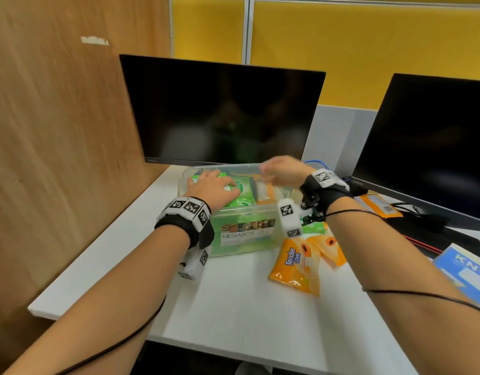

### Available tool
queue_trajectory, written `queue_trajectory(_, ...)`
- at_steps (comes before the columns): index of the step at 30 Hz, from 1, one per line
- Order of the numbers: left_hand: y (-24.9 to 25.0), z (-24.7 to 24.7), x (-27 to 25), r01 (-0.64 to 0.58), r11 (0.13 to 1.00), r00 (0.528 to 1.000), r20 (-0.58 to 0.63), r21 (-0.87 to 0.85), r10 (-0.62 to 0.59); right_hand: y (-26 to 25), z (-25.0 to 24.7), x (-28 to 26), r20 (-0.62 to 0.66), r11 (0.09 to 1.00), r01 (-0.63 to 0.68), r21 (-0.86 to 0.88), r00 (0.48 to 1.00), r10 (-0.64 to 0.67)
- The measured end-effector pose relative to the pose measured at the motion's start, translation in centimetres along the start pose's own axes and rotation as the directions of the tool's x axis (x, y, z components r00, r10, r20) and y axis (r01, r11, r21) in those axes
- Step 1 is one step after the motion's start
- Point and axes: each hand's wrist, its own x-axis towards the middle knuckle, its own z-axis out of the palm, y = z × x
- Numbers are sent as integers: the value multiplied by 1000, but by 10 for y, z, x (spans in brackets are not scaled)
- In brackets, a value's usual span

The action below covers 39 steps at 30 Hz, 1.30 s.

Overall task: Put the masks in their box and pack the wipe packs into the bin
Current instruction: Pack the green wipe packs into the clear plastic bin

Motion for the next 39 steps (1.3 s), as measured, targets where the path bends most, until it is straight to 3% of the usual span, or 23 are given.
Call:
queue_trajectory(1, -1, 0, 0, -2, 1000, 1000, -2, 2, 2, 3, -13, 0, -102, 965, 43, 257, 995, -17)
queue_trajectory(2, -1, 0, 1, -5, 1000, 1000, -6, 7, 5, 11, -24, -1, -189, 874, 53, 484, 981, 46)
queue_trajectory(4, -1, 1, 1, -7, 1000, 1000, -17, 18, 7, 41, -41, 2, -231, 812, -63, 581, 943, 239)
queue_trajectory(7, 0, 2, 1, -1, 999, 1000, -14, 37, 1, 88, -37, -2, -168, 898, -343, 276, 903, 396)
queue_trajectory(10, 1, 1, 1, 9, 999, 1000, -7, 39, -9, 109, -23, -16, -148, 855, -486, -181, 873, 464)
queue_trajectory(12, 2, 1, 2, 6, 999, 1000, -12, 44, -6, 113, -10, -20, -103, 826, -513, -233, 858, 504)
queue_trajectory(16, 1, 2, 2, 10, 999, 999, -32, 35, -9, 120, 10, -12, -168, 786, -498, -365, 866, 470)
queue_trajectory(18, 1, 3, 2, 22, 1000, 998, -62, -10, -22, 121, 14, -8, -161, 808, -499, -313, 867, 472)
queue_trajectory(21, -1, 2, 0, 103, 993, 979, -170, -53, -111, 120, 6, -1, -151, 898, -432, -81, 896, 417)
queue_trajectory(24, -2, 2, -2, 254, 966, 938, -231, -57, -260, 112, -18, 2, -340, 921, -334, 200, 858, 385)
queue_trajectory(27, -2, 2, -3, 306, 950, 935, -172, -58, -311, 87, -46, -6, -603, 914, 3, 405, 752, 264)
queue_trajectory(29, -2, 1, -3, 294, 954, 940, -164, -56, -300, 63, -59, -15, -649, 844, 239, 479, 744, 158)
queue_trajectory(31, -2, 0, -4, 288, 957, 942, -167, -41, -291, 39, -65, -24, -555, 747, 361, 558, 832, 13)
queue_trajectory(32, -1, 0, -5, 283, 959, 944, -169, -31, -284, 28, -65, -28, -465, 746, 351, 566, 883, -63)
queue_trajectory(34, 0, -1, -7, 270, 963, 947, -179, -14, -268, 7, -57, -33, -274, 861, 254, 441, 951, -140)
queue_trajectory(36, 0, -2, -9, 257, 966, 949, -186, -5, -253, -2, -40, -27, -132, 967, 159, 199, 982, -135)
queue_trajectory(39, -1, -2, -7, 231, 973, 959, -165, -13, -230, -2, -11, -13, 119, 999, 8, -44, 993, -3)
